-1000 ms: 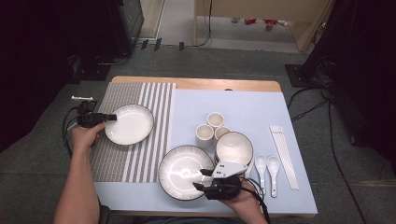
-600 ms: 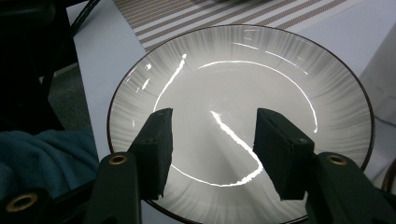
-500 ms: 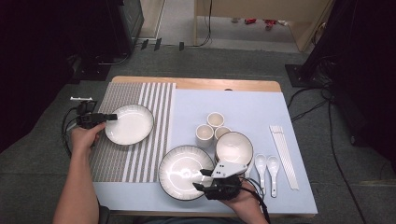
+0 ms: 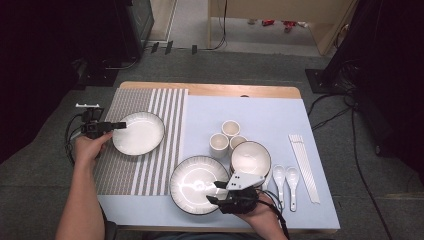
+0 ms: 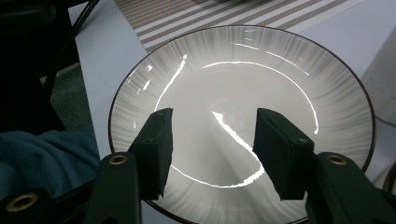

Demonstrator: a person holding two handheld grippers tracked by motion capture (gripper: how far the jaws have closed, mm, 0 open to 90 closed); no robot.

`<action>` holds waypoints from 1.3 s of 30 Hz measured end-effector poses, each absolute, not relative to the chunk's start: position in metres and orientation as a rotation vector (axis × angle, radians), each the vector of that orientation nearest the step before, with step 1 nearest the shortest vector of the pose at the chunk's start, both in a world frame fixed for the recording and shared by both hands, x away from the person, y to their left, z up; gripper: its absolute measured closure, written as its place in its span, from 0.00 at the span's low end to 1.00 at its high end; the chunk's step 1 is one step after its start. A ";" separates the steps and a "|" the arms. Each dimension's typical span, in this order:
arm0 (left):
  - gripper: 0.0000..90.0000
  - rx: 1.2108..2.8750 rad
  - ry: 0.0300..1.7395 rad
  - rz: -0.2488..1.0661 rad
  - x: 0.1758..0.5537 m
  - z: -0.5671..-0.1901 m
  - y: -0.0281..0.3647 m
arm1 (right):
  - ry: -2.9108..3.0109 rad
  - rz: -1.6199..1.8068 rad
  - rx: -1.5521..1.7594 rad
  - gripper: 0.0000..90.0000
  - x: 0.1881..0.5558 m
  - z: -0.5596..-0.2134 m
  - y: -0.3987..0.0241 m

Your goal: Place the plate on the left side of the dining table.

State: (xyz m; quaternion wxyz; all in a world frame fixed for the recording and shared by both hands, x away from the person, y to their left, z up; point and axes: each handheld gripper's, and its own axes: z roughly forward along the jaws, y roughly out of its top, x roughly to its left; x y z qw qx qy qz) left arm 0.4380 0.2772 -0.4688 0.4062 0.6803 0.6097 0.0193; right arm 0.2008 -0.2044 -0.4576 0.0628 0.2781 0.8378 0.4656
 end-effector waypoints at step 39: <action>0.49 1.768 1.445 0.182 0.404 -0.437 0.258 | 2.549 1.421 0.844 0.54 0.205 -0.436 -0.204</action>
